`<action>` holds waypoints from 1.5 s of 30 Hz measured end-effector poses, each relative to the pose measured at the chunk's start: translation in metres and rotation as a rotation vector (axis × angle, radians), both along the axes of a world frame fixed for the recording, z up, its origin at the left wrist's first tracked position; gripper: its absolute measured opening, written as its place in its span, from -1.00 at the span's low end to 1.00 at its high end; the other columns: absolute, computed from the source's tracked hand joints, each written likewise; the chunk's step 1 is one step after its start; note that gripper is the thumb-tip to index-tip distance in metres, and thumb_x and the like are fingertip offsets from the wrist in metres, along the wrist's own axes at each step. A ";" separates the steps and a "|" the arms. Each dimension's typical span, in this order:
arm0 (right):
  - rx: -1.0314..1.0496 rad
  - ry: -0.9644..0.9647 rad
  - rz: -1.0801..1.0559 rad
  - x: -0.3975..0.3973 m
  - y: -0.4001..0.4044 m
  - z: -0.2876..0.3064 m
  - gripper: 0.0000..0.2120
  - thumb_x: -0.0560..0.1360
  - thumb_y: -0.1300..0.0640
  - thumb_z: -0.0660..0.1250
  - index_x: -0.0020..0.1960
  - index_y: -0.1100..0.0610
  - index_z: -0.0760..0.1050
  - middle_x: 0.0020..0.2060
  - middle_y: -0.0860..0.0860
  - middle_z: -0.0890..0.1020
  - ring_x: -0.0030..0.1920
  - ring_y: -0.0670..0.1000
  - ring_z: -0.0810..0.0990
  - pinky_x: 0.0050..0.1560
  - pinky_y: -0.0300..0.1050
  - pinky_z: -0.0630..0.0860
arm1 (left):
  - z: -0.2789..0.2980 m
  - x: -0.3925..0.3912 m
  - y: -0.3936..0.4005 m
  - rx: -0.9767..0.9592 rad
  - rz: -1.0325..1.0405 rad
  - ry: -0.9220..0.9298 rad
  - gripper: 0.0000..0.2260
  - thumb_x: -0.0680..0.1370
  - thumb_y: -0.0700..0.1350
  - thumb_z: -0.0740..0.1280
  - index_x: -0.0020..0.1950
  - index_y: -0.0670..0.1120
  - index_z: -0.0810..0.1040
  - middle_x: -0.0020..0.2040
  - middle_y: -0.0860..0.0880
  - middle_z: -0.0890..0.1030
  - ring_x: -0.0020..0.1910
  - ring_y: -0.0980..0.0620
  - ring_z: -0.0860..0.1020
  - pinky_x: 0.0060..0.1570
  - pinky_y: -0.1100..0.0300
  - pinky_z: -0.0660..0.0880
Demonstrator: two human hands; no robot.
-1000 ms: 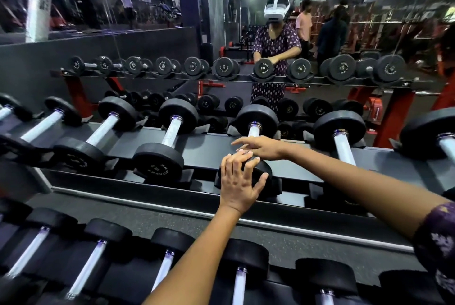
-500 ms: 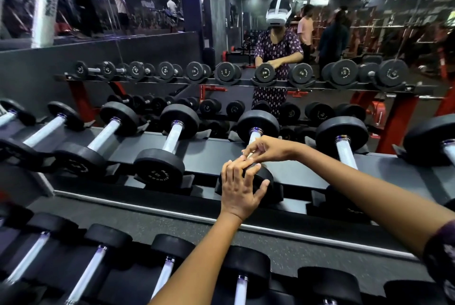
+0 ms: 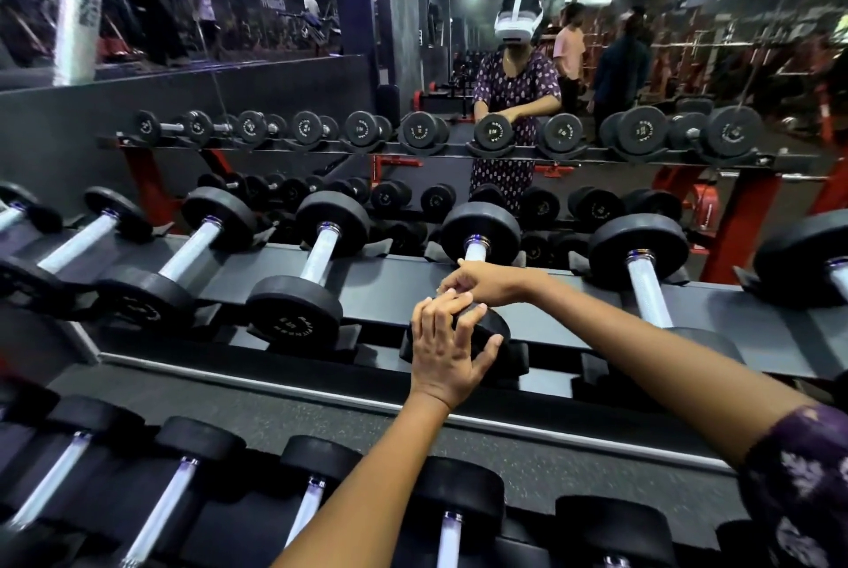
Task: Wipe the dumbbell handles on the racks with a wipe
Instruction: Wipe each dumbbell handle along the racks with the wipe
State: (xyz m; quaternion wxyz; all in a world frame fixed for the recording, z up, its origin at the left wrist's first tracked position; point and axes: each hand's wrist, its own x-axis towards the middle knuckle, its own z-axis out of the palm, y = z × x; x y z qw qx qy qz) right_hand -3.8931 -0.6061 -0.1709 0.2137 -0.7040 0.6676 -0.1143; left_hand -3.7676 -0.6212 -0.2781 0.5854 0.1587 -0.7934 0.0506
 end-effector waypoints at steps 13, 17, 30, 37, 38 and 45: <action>-0.021 0.091 0.004 -0.004 0.004 0.012 -0.87 0.46 0.33 0.23 -0.07 0.25 0.54 -0.28 0.13 0.62 -0.33 -0.10 0.50 0.02 -0.12 0.46 | 0.000 0.001 0.001 0.009 -0.019 -0.016 -0.65 0.63 0.20 0.03 0.18 -0.03 0.39 0.17 -0.05 0.39 0.19 -0.08 0.40 0.31 0.00 0.21; -0.038 -0.012 -0.004 -0.007 0.012 0.019 -0.90 0.48 0.27 0.30 -0.10 0.09 0.54 -0.37 -0.07 0.58 -0.40 -0.25 0.45 -0.25 -0.31 0.40 | 0.003 0.001 0.001 0.010 -0.020 0.007 -0.65 0.63 0.19 0.03 0.17 -0.03 0.39 0.17 -0.04 0.39 0.19 -0.07 0.40 0.30 -0.01 0.21; -0.149 0.552 0.160 -0.013 -0.006 0.012 -0.77 0.58 0.16 0.17 0.10 0.18 0.56 0.03 0.08 0.61 0.17 0.04 0.50 0.25 -0.10 0.06 | 0.000 -0.002 0.000 0.014 -0.014 0.015 -0.66 0.63 0.19 0.04 0.16 -0.03 0.39 0.17 -0.05 0.40 0.17 -0.08 0.41 0.36 0.05 0.14; -0.245 0.353 0.053 -0.030 0.003 0.001 -0.70 0.61 0.10 0.13 0.25 0.18 0.49 0.21 0.09 0.54 0.36 0.09 0.34 0.40 -0.07 0.09 | -0.001 -0.002 -0.001 0.017 -0.013 0.008 -0.65 0.63 0.19 0.04 0.18 -0.03 0.39 0.18 -0.05 0.39 0.18 -0.08 0.40 0.36 0.05 0.14; -0.268 0.315 0.051 -0.028 0.007 -0.002 -0.71 0.60 0.11 0.14 0.24 0.18 0.50 0.16 0.09 0.55 0.27 0.05 0.40 0.34 -0.09 0.22 | -0.001 -0.001 0.000 0.017 -0.017 0.007 -0.66 0.63 0.19 0.04 0.17 -0.03 0.39 0.18 -0.05 0.39 0.18 -0.08 0.40 0.36 0.05 0.14; -0.301 0.215 0.013 -0.034 0.006 0.009 -0.76 0.53 0.27 0.24 0.17 0.19 0.56 0.00 0.06 0.62 -0.02 -0.04 0.48 0.12 -0.21 0.35 | 0.000 -0.001 -0.001 0.013 -0.012 0.029 -0.66 0.63 0.19 0.04 0.17 -0.03 0.39 0.17 -0.05 0.39 0.18 -0.08 0.41 0.32 0.02 0.20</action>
